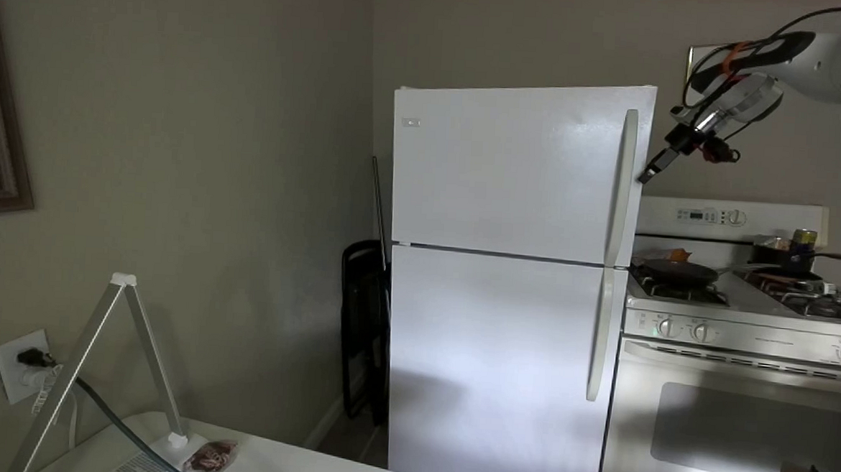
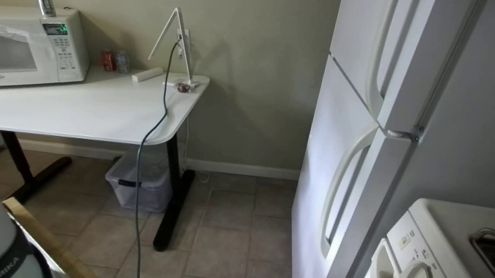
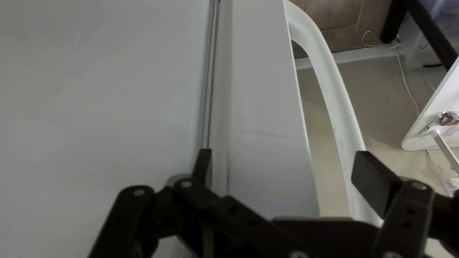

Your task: Open the top fridge

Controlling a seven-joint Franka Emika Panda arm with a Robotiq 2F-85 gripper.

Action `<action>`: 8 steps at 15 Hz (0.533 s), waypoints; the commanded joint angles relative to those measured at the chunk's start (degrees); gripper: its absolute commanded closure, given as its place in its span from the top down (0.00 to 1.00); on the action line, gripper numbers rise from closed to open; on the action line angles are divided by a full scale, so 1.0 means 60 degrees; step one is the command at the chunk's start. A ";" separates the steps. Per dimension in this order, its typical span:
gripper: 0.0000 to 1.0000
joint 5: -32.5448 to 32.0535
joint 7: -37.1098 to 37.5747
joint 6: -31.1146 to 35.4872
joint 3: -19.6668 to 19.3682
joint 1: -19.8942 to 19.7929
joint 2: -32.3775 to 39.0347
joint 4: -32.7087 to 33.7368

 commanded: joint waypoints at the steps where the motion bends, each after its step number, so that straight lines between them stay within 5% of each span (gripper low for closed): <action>1: 1.00 0.0471 -0.0364 -0.0923 0.0570 -0.0880 0.0544 0.0822; 8: 1.00 0.0501 -0.0294 -0.2102 0.1337 -0.1668 0.0635 0.1268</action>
